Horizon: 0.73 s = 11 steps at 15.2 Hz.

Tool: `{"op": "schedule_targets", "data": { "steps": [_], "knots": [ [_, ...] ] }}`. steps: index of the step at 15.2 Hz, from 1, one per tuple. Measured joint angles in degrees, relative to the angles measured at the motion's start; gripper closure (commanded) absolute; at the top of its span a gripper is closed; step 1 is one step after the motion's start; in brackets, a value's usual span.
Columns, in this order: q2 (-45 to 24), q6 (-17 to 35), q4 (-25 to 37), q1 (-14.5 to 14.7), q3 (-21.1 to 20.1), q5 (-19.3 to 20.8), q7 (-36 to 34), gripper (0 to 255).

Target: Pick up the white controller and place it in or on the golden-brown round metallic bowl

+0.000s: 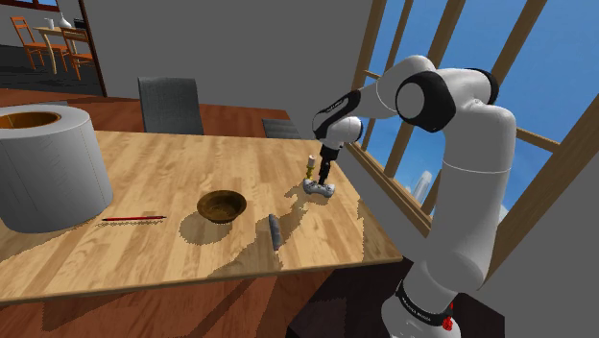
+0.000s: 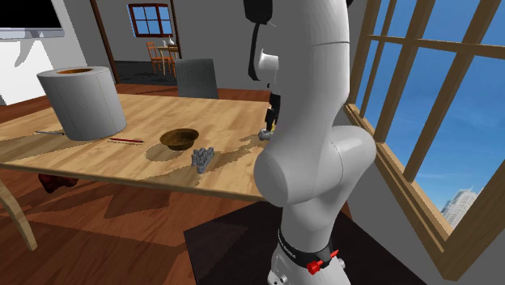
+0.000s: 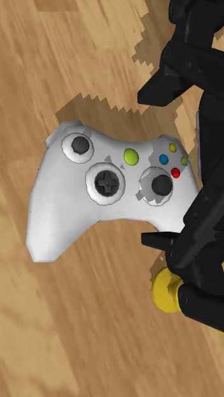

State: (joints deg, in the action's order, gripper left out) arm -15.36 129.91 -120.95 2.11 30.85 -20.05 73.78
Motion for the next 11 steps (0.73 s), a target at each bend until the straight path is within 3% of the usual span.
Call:
{"op": "schedule_targets", "data": {
  "steps": [6,11],
  "knots": [
    [-3.9,3.1,-0.1,-1.0,-1.6,-3.5,2.8,0],
    [-4.5,4.0,-0.4,-1.2,-2.0,-4.2,3.3,0]
  ]
}}
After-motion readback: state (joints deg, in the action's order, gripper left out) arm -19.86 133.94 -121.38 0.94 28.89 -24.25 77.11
